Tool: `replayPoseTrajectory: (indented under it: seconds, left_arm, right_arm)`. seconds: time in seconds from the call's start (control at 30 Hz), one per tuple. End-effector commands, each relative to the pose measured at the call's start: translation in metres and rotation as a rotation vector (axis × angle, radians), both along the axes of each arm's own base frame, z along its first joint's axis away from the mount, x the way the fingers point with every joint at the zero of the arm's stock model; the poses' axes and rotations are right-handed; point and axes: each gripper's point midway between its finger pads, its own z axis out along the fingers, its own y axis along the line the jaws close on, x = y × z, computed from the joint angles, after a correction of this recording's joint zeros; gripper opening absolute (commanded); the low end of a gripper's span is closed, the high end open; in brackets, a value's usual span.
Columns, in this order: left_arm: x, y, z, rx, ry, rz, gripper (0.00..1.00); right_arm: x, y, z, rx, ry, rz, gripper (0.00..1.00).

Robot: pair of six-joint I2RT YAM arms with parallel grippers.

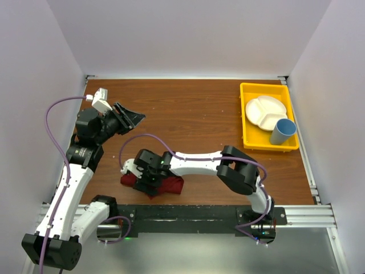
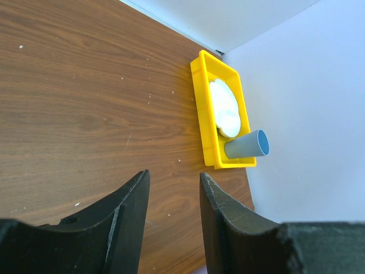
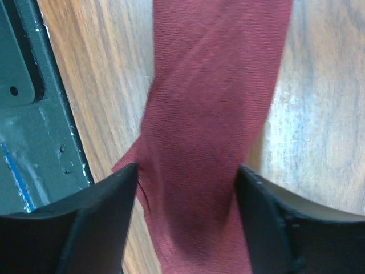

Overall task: Fold the napkin, place the utensils inside, and roll it up
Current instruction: Roll the napkin with the utensil

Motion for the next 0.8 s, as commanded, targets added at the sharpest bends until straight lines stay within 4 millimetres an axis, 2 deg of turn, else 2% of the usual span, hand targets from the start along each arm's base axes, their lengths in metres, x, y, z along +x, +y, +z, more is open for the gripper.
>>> replayPoseTrajectory:
  seconds: [0.0,0.13,0.23,0.3,0.37,0.4,0.5,0.53,0.57,0.6,0.63,0.67,0.7,0.73,0.77]
  left_arm:
    - [-0.002,0.000,0.018,-0.015,-0.046,-0.005,0.45]
    - [-0.001,0.000,0.020,-0.018,-0.047,-0.005,0.45]
    - [-0.002,0.000,0.022,-0.019,-0.052,-0.003,0.46]
    - [-0.001,0.001,0.024,-0.016,-0.053,0.004,0.46]
    - [-0.003,0.002,0.032,-0.014,-0.066,0.006,0.46]
    - [-0.003,0.003,0.034,-0.011,-0.069,0.015,0.46]
    - [-0.003,0.009,0.048,0.017,-0.102,0.038,0.50]
    - [-0.004,0.011,0.059,0.035,-0.132,0.043,0.52]
    - [-0.005,0.013,0.061,0.048,-0.131,0.047,0.55]
    - [-0.006,0.013,0.065,0.058,-0.143,0.046,0.57]
    - [-0.007,0.015,0.072,0.074,-0.164,0.046,0.59]
    - [-0.008,0.015,0.071,0.081,-0.163,0.043,0.60]
    - [-0.009,0.013,0.072,0.084,-0.169,0.032,0.61]
    - [-0.011,0.012,0.068,0.092,-0.167,0.018,0.62]
    - [-0.013,0.011,0.070,0.090,-0.184,0.007,0.63]
  right_arm:
    - [0.005,-0.012,-0.001,-0.067,-0.112,-0.012,0.81]
    - [0.006,-0.013,0.004,-0.075,-0.151,-0.019,0.91]
    - [0.006,-0.009,0.018,-0.034,-0.146,-0.027,0.97]
    - [0.006,-0.003,0.037,0.015,-0.147,-0.046,0.98]
    - [0.007,-0.003,0.049,0.023,-0.145,-0.077,0.98]
    - [0.013,0.000,0.066,0.046,-0.167,-0.107,0.98]
    - [0.023,-0.010,0.095,0.061,-0.196,-0.238,0.98]
    - [0.024,-0.016,0.122,0.115,-0.212,-0.266,0.98]
    - [0.025,-0.021,0.135,0.144,-0.209,-0.318,0.98]
    - [0.025,-0.032,0.137,0.145,-0.213,-0.355,0.98]
    - [0.032,-0.046,0.170,0.212,-0.256,-0.425,0.98]
    - [0.034,-0.059,0.178,0.220,-0.257,-0.499,0.98]
    - [0.037,-0.077,0.181,0.213,-0.285,-0.559,0.98]
    - [0.048,-0.102,0.206,0.257,-0.346,-0.662,0.98]
    - [0.049,-0.125,0.208,0.247,-0.337,-0.754,0.98]
